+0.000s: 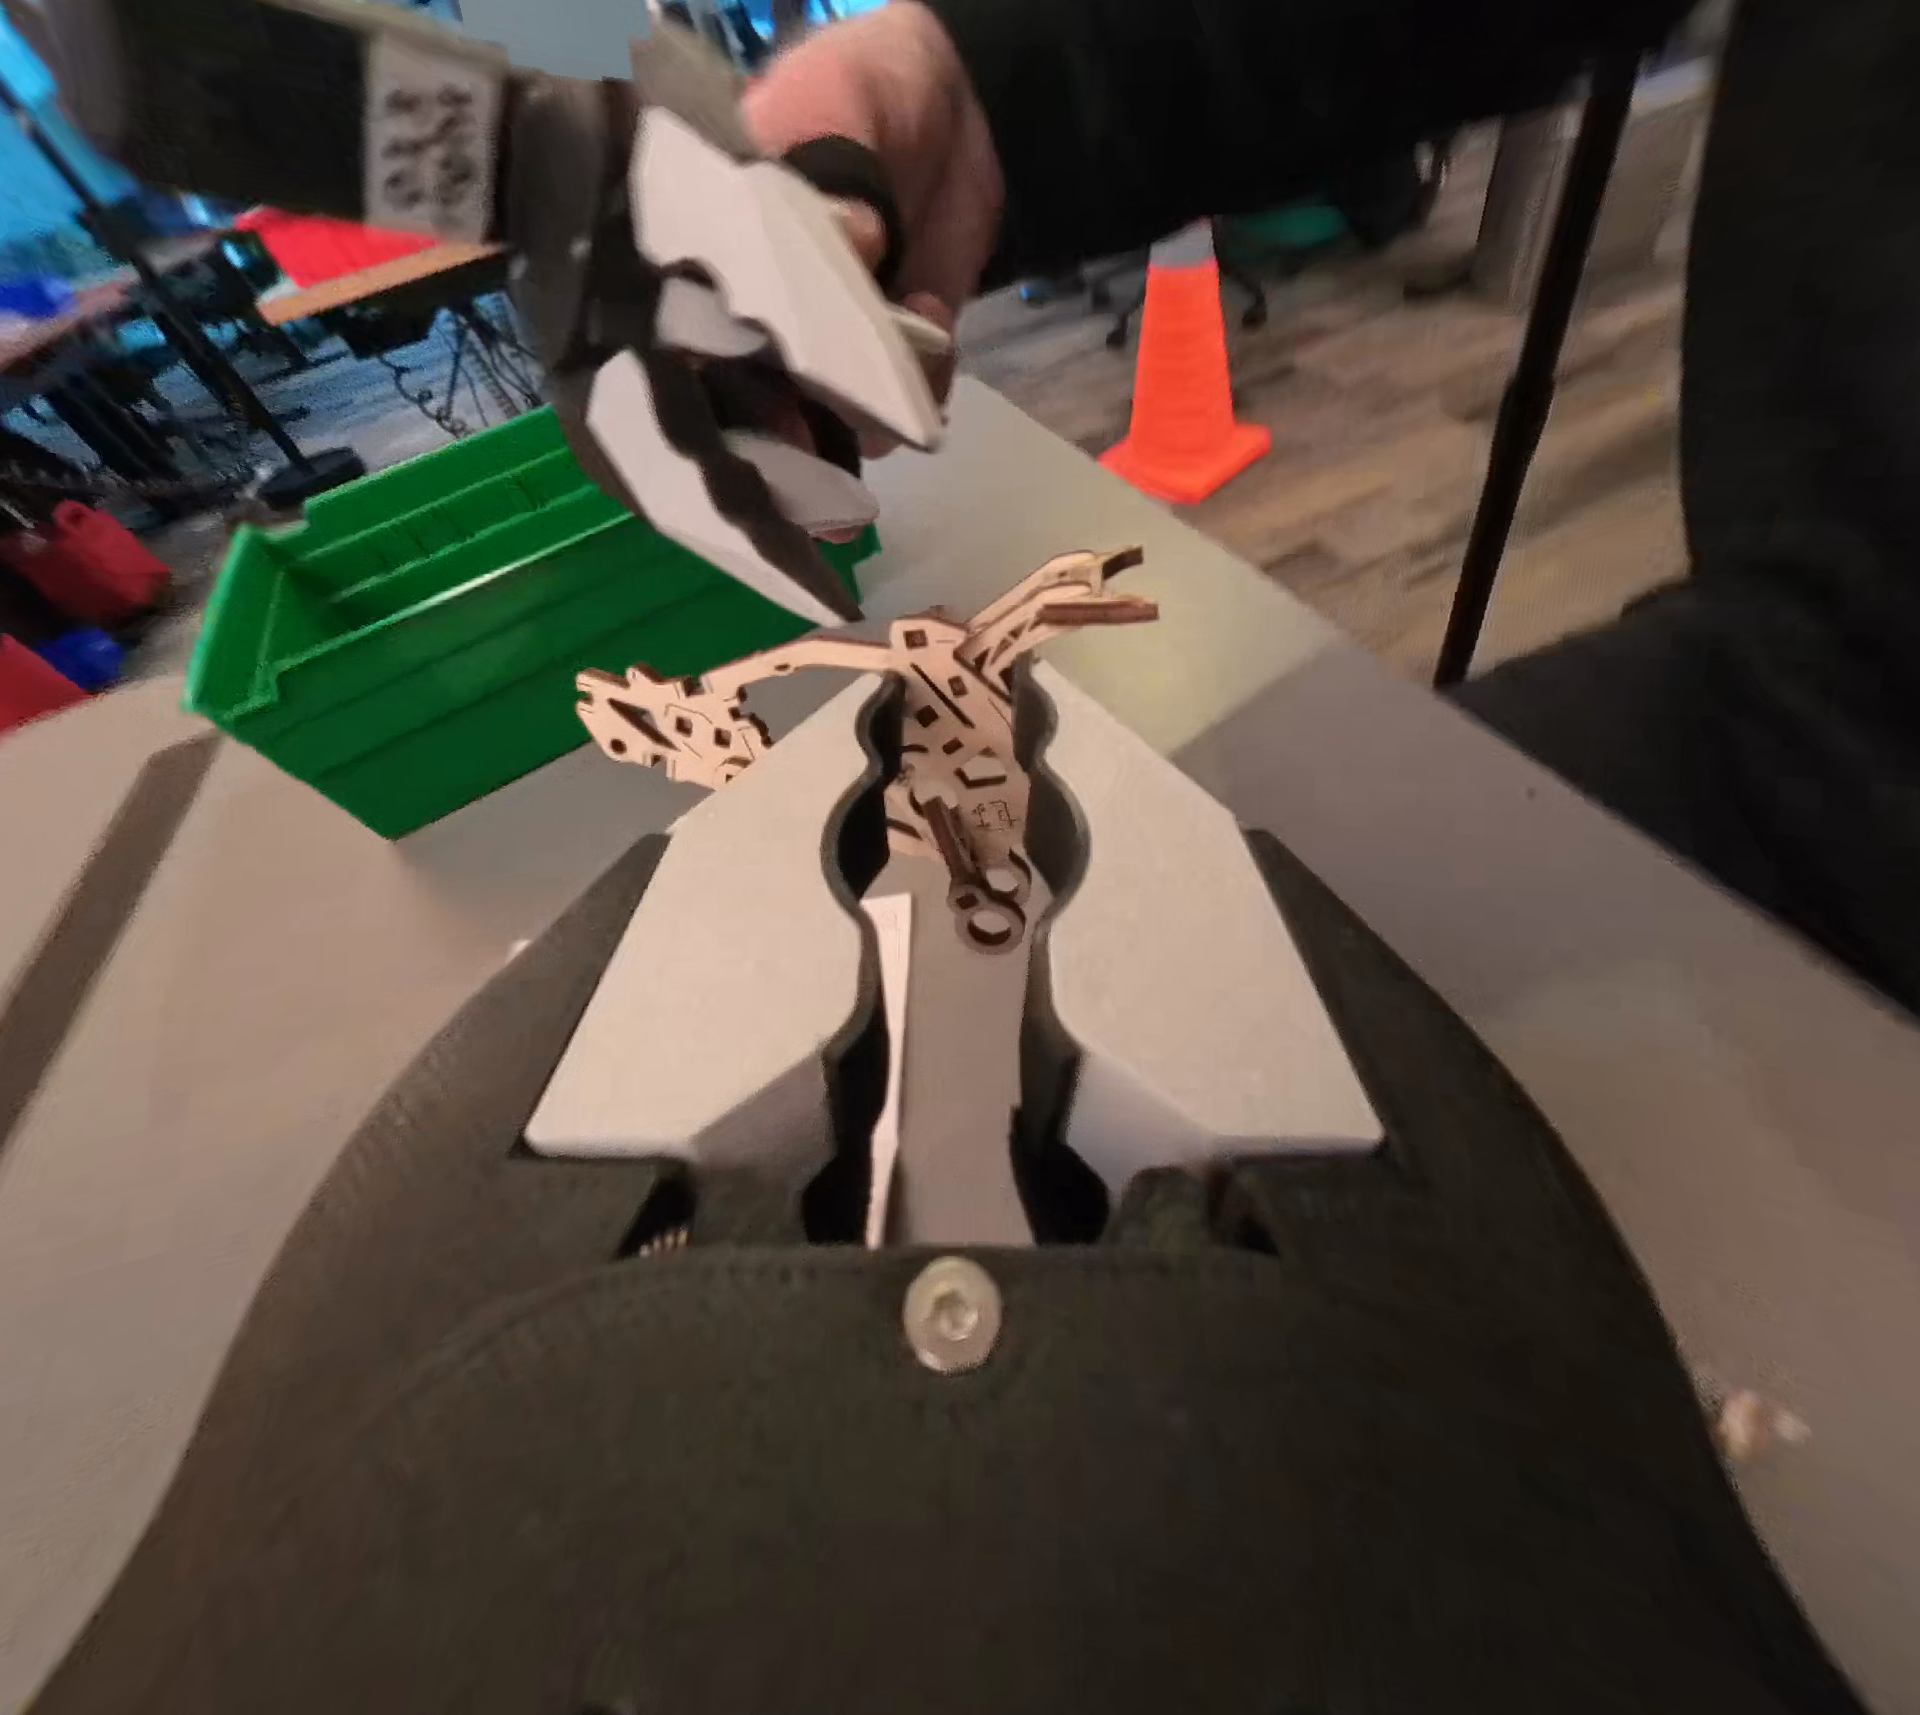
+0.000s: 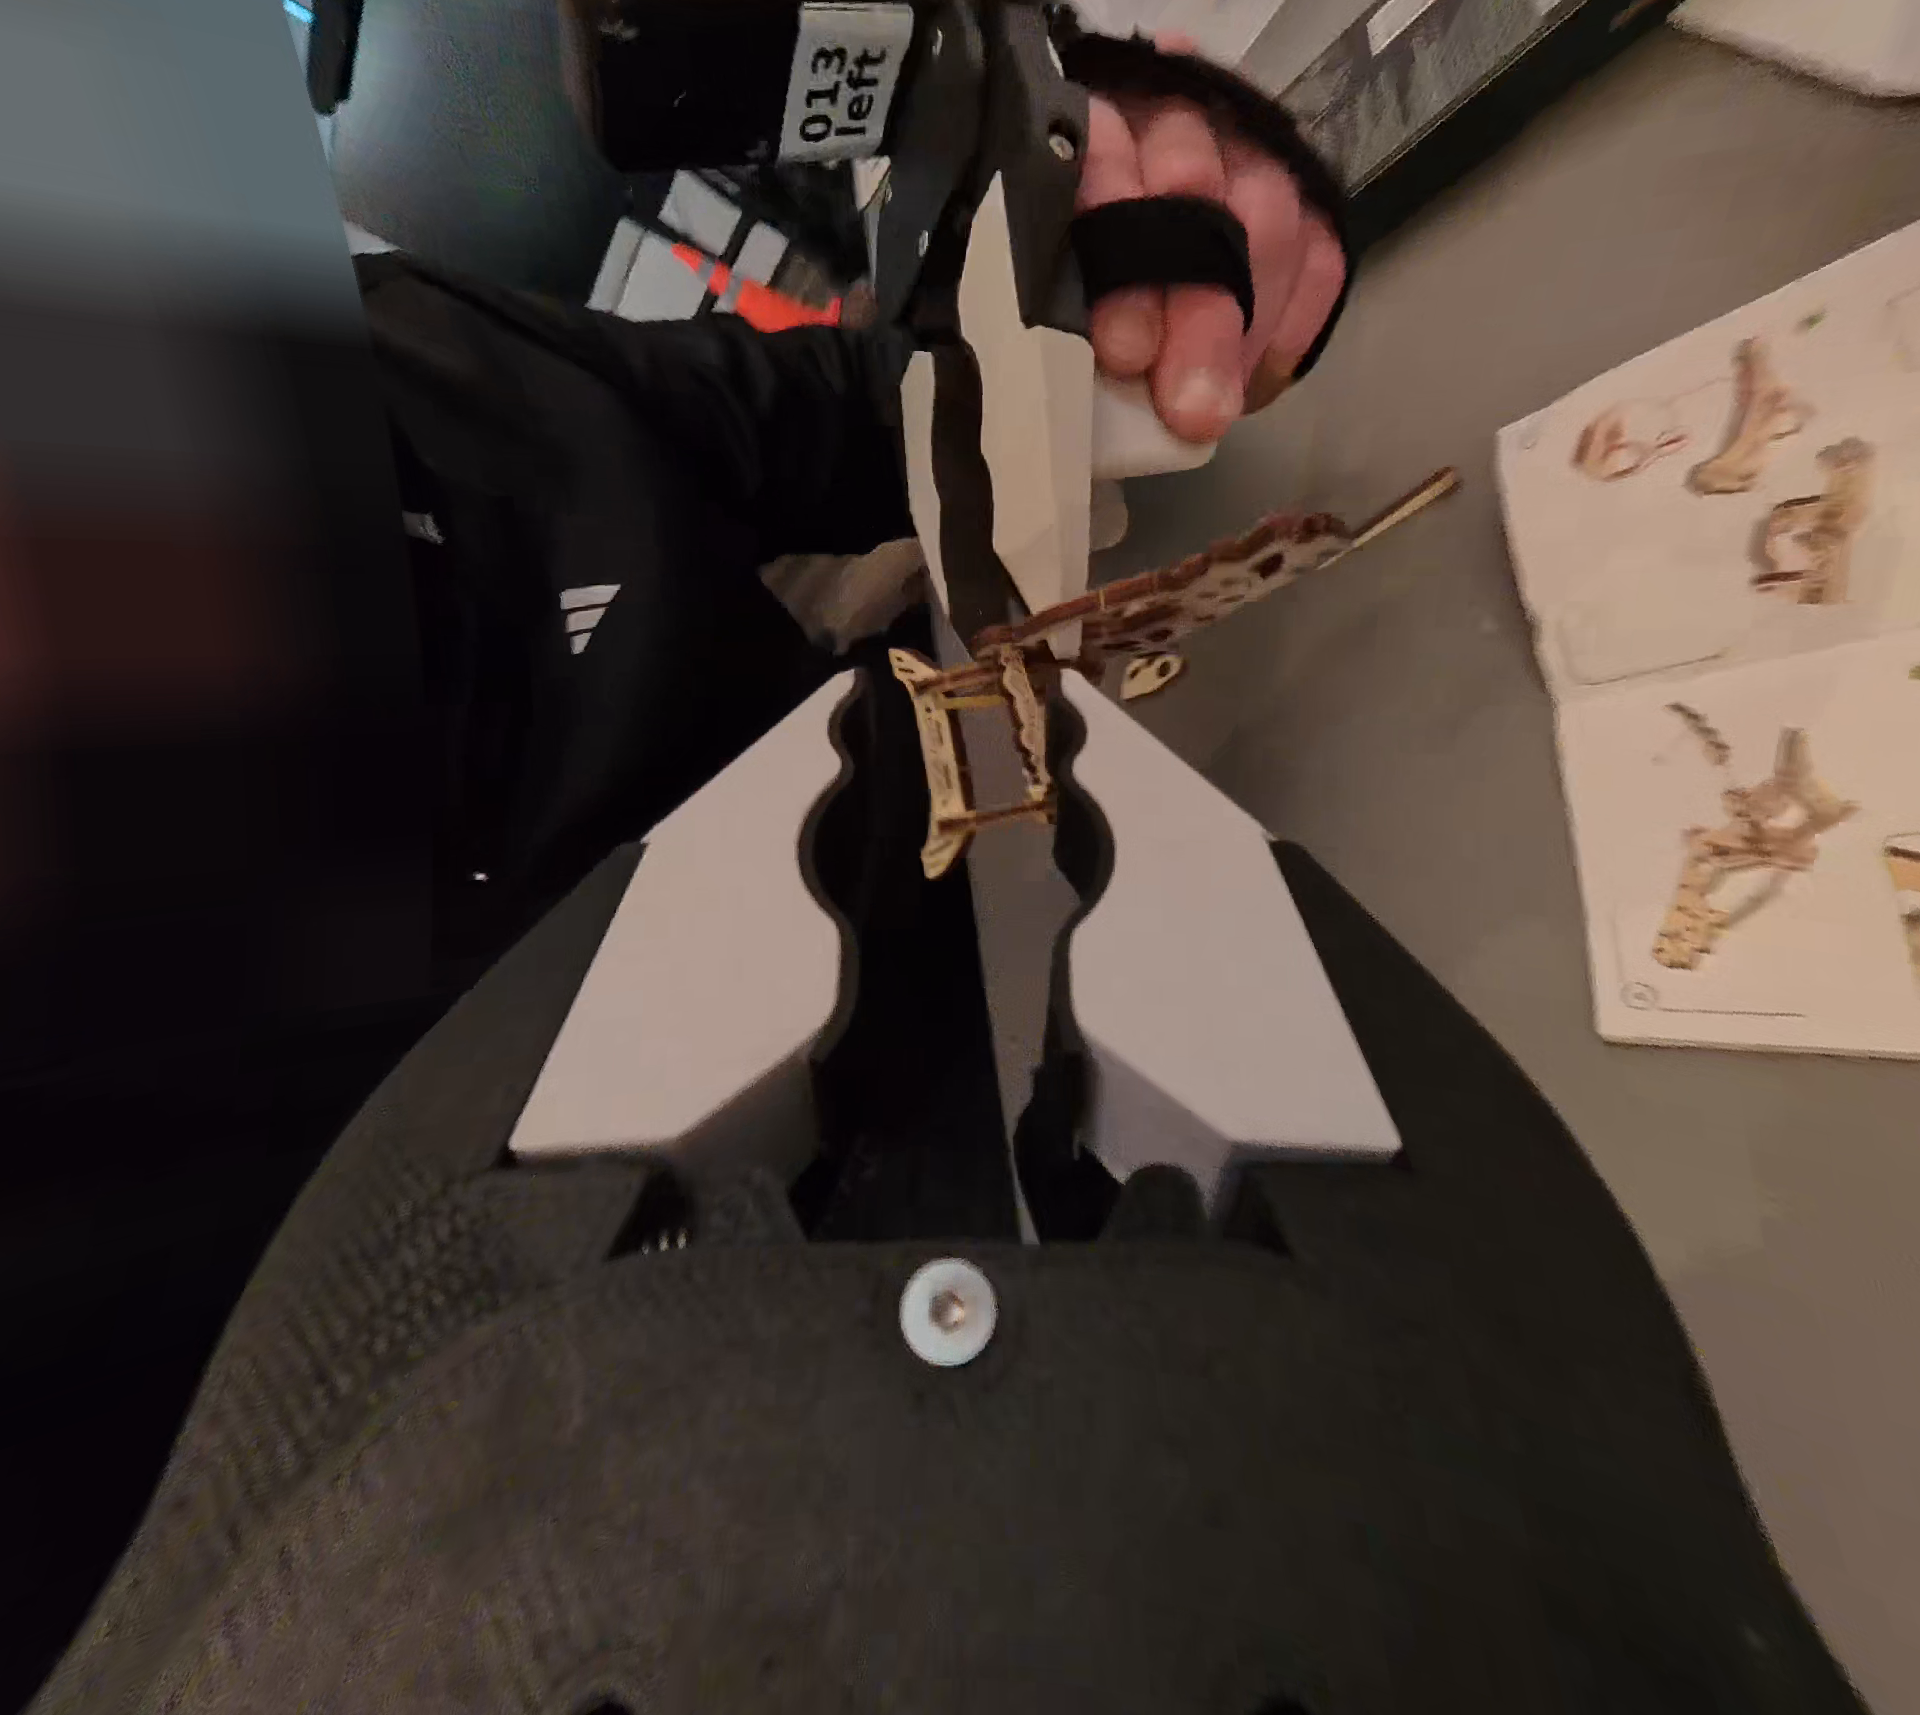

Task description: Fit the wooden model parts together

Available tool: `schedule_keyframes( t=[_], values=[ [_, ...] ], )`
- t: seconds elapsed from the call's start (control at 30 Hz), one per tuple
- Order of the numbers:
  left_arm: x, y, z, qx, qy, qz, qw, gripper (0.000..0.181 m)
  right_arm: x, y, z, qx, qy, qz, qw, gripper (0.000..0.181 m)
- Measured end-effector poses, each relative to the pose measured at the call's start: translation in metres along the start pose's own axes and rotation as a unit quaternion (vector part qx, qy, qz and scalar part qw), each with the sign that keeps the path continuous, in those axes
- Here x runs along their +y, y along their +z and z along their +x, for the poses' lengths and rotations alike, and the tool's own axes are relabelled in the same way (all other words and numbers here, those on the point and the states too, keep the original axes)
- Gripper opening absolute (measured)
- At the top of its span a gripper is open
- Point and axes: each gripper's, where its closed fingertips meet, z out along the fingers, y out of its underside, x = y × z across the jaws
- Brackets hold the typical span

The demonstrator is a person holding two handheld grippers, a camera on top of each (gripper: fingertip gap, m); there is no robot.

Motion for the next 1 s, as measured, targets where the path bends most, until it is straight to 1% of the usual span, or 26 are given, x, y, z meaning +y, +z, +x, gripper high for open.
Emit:
schedule_keyframes(
  t=[0.03, 0.07, 0.13, 0.2, 0.23, 0.3, 0.4, 0.5, 0.53, 0.6, 0.67, 0.8, 0.87, 1.0],
  values=[
    [-0.001, 0.000, -0.004, 0.004, -0.042, 0.013, 0.999, 0.018, 0.000, -0.005, 0.005, 0.027, -0.012, 0.007, 1.000, 0.034],
    [-0.003, 0.000, -0.006, 0.012, -0.075, 0.026, 0.997, 0.018, -0.001, -0.012, 0.008, 0.053, -0.025, 0.019, 0.998, 0.036],
    [-0.005, -0.001, -0.013, 0.009, -0.129, 0.052, 0.990, 0.018, -0.004, -0.024, 0.006, 0.070, -0.037, 0.055, 0.995, 0.021],
    [-0.009, -0.002, -0.016, 0.027, -0.194, 0.075, 0.978, 0.018, -0.003, -0.031, 0.006, 0.088, -0.052, 0.082, 0.991, 0.012],
    [-0.012, -0.003, -0.019, 0.029, -0.214, 0.090, 0.972, 0.018, -0.003, -0.032, 0.005, 0.093, -0.058, 0.092, 0.990, 0.008],
    [-0.015, -0.003, -0.019, 0.045, -0.246, 0.104, 0.963, 0.018, 0.001, -0.026, 0.005, 0.094, -0.055, 0.092, 0.990, 0.007],
    [-0.019, -0.003, -0.018, 0.055, -0.263, 0.113, 0.956, 0.018, -0.001, -0.019, 0.000, 0.090, -0.067, 0.104, 0.988, 0.001],
    [-0.022, -0.002, -0.015, 0.064, -0.269, 0.120, 0.953, 0.018, -0.004, -0.013, -0.006, 0.077, -0.067, 0.110, 0.989, 0.005],
    [-0.022, -0.002, -0.015, 0.066, -0.271, 0.120, 0.953, 0.018, -0.004, -0.011, -0.006, 0.078, -0.065, 0.108, 0.989, 0.004],
    [-0.023, -0.003, -0.017, 0.064, -0.274, 0.122, 0.952, 0.018, -0.005, -0.012, -0.005, 0.082, -0.064, 0.108, 0.989, 0.000],
    [-0.024, -0.004, -0.015, 0.071, -0.277, 0.126, 0.950, 0.018, -0.006, -0.011, -0.006, 0.078, -0.061, 0.106, 0.989, 0.000],
    [-0.024, -0.005, -0.017, 0.072, -0.282, 0.132, 0.948, 0.018, -0.007, -0.016, -0.003, 0.096, -0.057, 0.108, 0.988, 0.000],
    [-0.024, -0.006, -0.018, 0.077, -0.291, 0.138, 0.943, 0.018, -0.006, -0.019, -0.002, 0.104, -0.056, 0.108, 0.987, 0.009],
    [-0.023, -0.005, -0.018, 0.086, -0.301, 0.144, 0.939, 0.018, -0.002, -0.012, -0.002, 0.095, -0.054, 0.095, 0.989, 0.010]
  ],
)
